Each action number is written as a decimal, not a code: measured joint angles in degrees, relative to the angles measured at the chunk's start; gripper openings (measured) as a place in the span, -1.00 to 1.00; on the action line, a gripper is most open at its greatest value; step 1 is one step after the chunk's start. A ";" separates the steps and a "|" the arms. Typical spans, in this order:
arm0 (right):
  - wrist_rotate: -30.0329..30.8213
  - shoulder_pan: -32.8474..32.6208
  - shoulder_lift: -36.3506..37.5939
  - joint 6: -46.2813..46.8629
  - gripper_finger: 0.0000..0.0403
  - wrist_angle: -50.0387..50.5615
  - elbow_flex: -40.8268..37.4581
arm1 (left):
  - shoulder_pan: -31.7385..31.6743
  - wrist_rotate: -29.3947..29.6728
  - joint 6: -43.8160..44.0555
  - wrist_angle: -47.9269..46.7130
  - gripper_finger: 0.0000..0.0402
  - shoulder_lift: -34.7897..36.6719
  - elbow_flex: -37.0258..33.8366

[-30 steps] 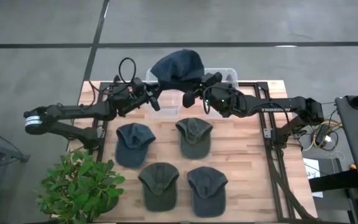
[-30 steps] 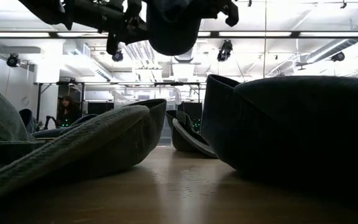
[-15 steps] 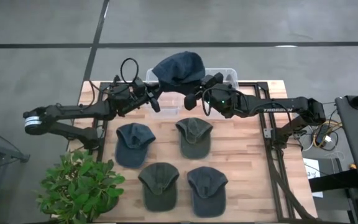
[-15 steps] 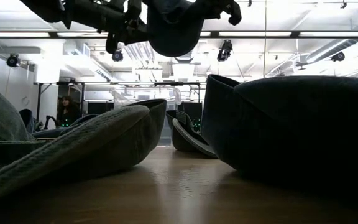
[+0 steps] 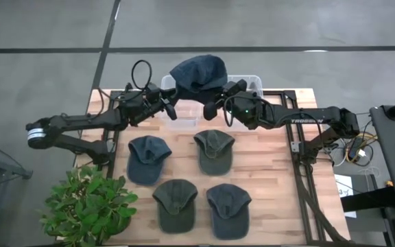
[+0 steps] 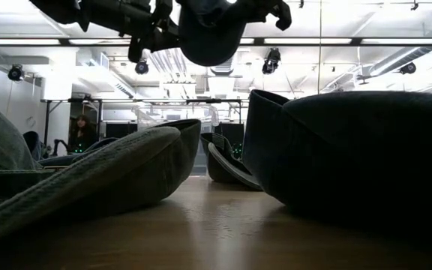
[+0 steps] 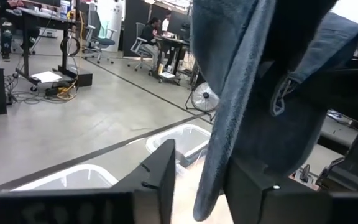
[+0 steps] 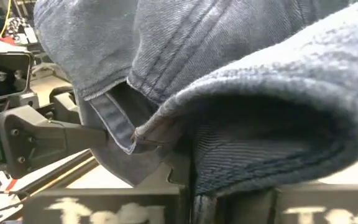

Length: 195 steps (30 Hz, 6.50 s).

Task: Pick & Place hat
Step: Put the top right blue cap into the left transparent bin, then put the top blue cap into the left transparent bin

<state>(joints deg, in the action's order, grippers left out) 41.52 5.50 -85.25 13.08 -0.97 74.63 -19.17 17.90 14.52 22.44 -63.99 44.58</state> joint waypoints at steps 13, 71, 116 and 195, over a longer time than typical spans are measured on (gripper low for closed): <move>-0.36 -0.57 0.13 -1.49 -0.94 3.08 0.00 | -0.27 -1.26 -6.77 1.05 -0.14 -0.35 0.38; -2.36 -0.09 4.01 -4.14 -0.26 20.45 -0.02 | -2.40 13.93 13.50 -28.15 -1.00 -4.48 11.62; -2.69 -0.24 4.52 -4.31 -0.40 20.52 -0.04 | -13.14 -9.35 32.09 -65.82 -0.97 -23.08 34.99; -2.69 -0.24 4.50 -4.29 -0.46 23.65 -0.04 | 3.28 -19.82 20.95 -78.05 -0.35 -12.82 41.99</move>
<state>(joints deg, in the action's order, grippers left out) 38.83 5.26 -80.75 8.80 22.68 74.59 -15.90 -1.93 35.47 -55.61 -76.81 86.57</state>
